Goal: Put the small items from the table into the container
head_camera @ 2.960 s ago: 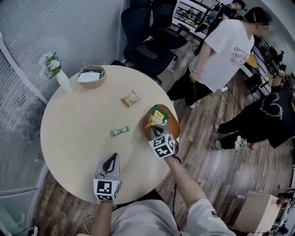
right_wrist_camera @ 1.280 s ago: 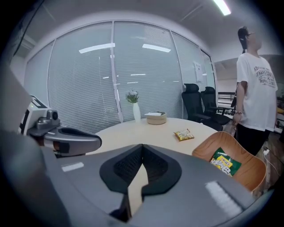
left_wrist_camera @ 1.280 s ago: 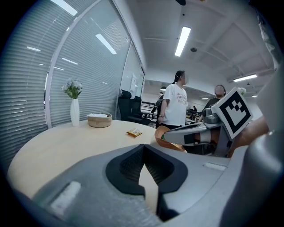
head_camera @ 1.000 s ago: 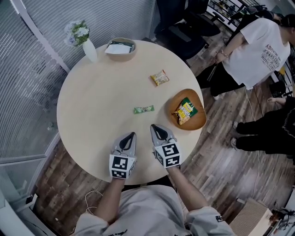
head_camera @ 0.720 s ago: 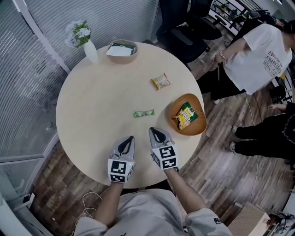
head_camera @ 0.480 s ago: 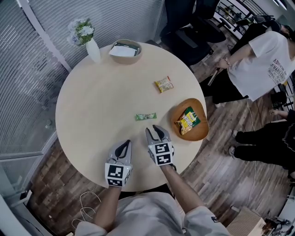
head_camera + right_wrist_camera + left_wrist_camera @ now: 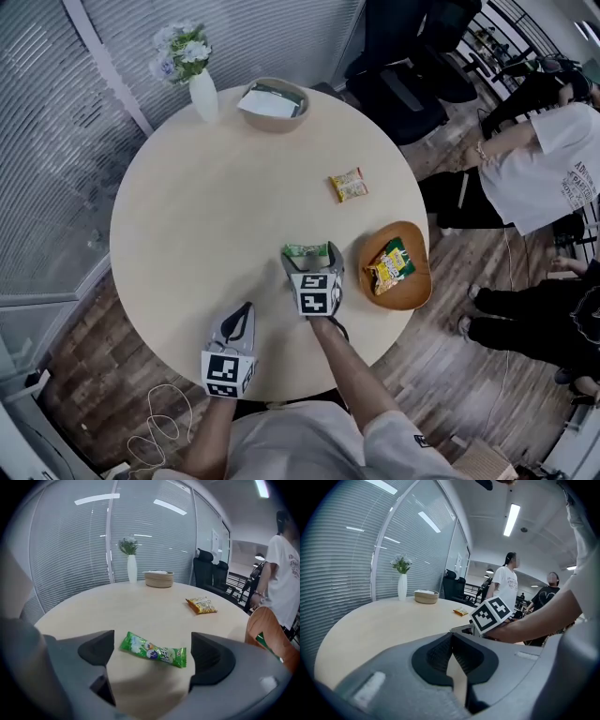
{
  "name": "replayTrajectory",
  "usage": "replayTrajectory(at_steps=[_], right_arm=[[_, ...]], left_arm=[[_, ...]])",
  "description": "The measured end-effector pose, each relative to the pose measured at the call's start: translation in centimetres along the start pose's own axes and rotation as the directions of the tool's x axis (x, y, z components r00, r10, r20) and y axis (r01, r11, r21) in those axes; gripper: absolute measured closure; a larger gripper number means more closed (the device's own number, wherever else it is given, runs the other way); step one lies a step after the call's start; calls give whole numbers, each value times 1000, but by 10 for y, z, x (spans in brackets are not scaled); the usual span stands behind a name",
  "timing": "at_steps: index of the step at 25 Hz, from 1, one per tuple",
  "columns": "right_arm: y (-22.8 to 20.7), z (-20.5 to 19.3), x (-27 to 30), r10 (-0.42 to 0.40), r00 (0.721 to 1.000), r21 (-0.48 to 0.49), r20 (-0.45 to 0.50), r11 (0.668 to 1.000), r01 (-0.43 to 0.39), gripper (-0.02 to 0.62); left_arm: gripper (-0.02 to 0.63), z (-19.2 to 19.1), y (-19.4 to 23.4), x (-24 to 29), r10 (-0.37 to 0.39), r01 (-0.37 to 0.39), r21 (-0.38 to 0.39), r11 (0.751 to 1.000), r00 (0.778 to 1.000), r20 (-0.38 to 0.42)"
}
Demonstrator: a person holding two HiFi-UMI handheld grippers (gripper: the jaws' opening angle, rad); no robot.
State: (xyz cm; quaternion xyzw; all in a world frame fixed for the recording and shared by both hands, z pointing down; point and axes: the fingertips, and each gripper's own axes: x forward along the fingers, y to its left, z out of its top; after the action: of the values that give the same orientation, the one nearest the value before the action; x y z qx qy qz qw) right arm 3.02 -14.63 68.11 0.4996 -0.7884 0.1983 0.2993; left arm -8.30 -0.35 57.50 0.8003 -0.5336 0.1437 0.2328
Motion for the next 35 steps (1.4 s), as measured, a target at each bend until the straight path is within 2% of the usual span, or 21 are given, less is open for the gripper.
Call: replayTrajectory(at_steps=[3, 10, 13, 17, 20, 26, 35], right_arm=[[-4, -4, 15, -19, 999, 53, -36, 998, 21, 57], [-7, -17, 31, -40, 993, 125, -115, 991, 54, 69], [-7, -20, 26, -45, 992, 129, -116, 990, 60, 121], [-7, -23, 18, -38, 992, 134, -124, 990, 54, 263], [-5, -22, 11, -13, 992, 152, -129, 988, 33, 308], [-1, -25, 0, 4, 993, 141, -122, 990, 13, 325], [-6, 3, -31, -15, 1000, 143, 8, 990, 14, 327]], left_arm=[[611, -6, 5, -2, 14, -14, -13, 1000, 1000, -11], [611, -10, 15, -3, 30, -31, -24, 999, 999, -18], [611, -12, 17, -4, 31, -32, -23, 999, 999, -21], [611, -9, 16, -5, 27, -27, -17, 999, 1000, -15], [611, -9, 12, -5, 16, -16, -13, 1000, 1000, -15], [611, -9, 2, -8, 2, -1, 4, 1000, 1000, -17], [611, -1, -8, -8, -25, 25, 38, 999, 1000, 0]])
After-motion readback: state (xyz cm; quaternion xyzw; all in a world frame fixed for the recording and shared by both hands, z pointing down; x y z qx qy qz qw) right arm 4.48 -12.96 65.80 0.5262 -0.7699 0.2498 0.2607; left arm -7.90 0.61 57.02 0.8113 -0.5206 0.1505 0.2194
